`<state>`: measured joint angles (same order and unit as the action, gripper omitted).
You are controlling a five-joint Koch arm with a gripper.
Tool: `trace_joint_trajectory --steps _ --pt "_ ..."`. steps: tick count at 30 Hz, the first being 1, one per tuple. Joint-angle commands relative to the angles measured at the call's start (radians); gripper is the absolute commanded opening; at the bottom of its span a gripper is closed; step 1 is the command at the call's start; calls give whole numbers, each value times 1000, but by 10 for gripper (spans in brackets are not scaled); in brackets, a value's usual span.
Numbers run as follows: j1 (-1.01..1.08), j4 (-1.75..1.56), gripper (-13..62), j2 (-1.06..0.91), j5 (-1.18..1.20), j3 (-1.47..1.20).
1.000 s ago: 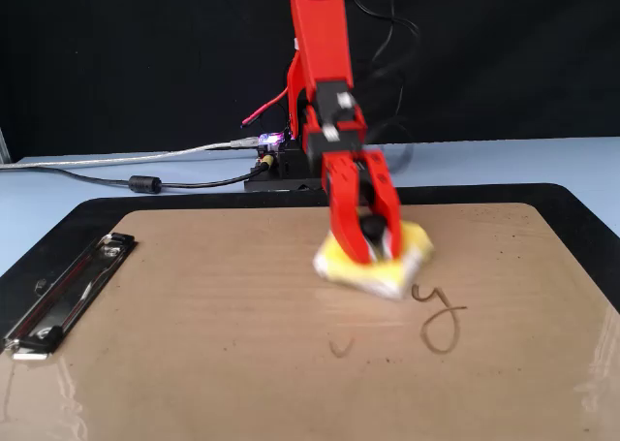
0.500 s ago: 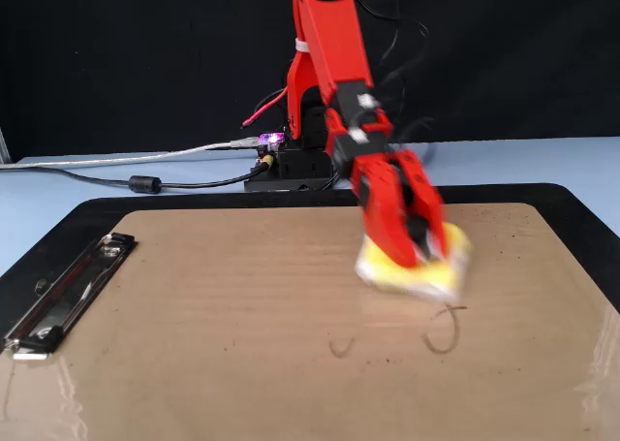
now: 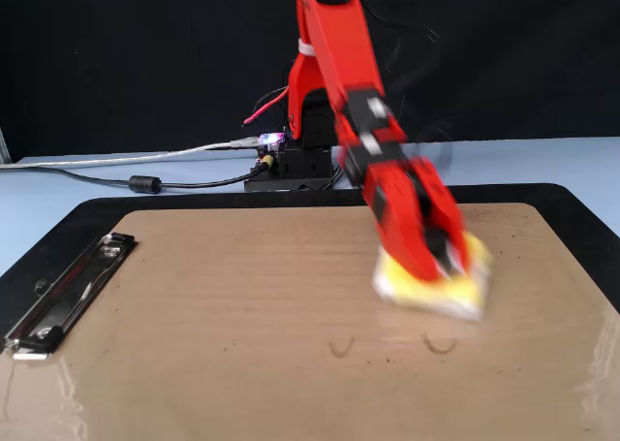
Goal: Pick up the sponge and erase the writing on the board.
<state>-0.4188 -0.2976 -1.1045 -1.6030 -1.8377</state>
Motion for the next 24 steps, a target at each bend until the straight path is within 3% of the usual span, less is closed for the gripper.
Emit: trace_joint_trajectory --steps 1,2,4,10,11,13,16,18,19,21,24 --pt "44 -25 -76 219 11 207" --pt "86 -18 -76 324 26 354" --pt "155 -11 -76 316 77 342" --pt "235 -20 -76 -318 137 -413" --pt "233 -26 -76 -307 132 -419" --pt "232 -34 -76 -138 126 -253" --pt "227 -32 -76 296 129 281" --pt "230 -5 -76 466 129 532" --pt "235 18 -76 460 129 534" --pt "255 51 -76 344 135 397" --pt "311 48 -76 -44 144 -64"
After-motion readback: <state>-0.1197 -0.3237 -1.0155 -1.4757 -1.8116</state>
